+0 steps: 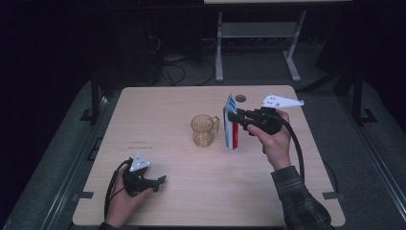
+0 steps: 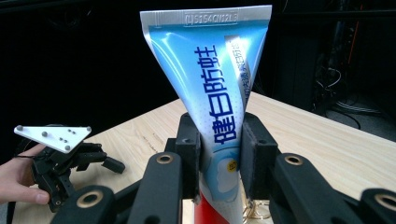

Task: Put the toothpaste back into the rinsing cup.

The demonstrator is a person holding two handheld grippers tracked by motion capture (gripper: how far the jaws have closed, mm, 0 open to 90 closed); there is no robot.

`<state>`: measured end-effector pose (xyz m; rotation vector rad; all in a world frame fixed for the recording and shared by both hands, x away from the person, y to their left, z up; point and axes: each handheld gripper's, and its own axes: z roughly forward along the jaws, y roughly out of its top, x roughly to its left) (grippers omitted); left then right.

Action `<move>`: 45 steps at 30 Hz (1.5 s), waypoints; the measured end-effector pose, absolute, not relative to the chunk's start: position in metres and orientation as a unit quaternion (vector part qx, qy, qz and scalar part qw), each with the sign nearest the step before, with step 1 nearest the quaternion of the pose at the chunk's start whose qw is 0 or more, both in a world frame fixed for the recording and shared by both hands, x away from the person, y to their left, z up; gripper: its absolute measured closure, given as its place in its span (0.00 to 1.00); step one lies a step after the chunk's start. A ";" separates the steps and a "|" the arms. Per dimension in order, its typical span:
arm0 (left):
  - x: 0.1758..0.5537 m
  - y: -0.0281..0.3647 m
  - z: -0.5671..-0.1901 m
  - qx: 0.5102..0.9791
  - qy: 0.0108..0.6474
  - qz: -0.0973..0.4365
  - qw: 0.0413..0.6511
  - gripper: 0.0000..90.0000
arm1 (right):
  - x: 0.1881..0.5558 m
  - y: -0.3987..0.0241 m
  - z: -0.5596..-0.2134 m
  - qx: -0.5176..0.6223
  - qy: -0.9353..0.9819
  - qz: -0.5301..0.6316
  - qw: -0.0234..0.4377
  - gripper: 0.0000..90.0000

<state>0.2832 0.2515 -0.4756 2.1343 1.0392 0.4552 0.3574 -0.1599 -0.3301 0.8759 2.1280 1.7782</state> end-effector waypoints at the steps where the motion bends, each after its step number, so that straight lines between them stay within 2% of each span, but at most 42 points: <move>1: 0.283 0.251 -0.476 0.826 0.402 0.176 0.354 0.14 | 0.358 -0.159 -0.329 0.299 0.727 0.607 0.117 0.79; 18: 0.283 0.252 -0.476 0.827 0.400 0.175 0.354 0.14 | 0.373 -0.147 -0.306 0.288 0.727 0.611 0.124 0.79; 45: 0.283 0.252 -0.476 0.828 0.398 0.175 0.354 0.14 | 0.401 -0.126 -0.291 0.282 0.727 0.612 0.131 0.79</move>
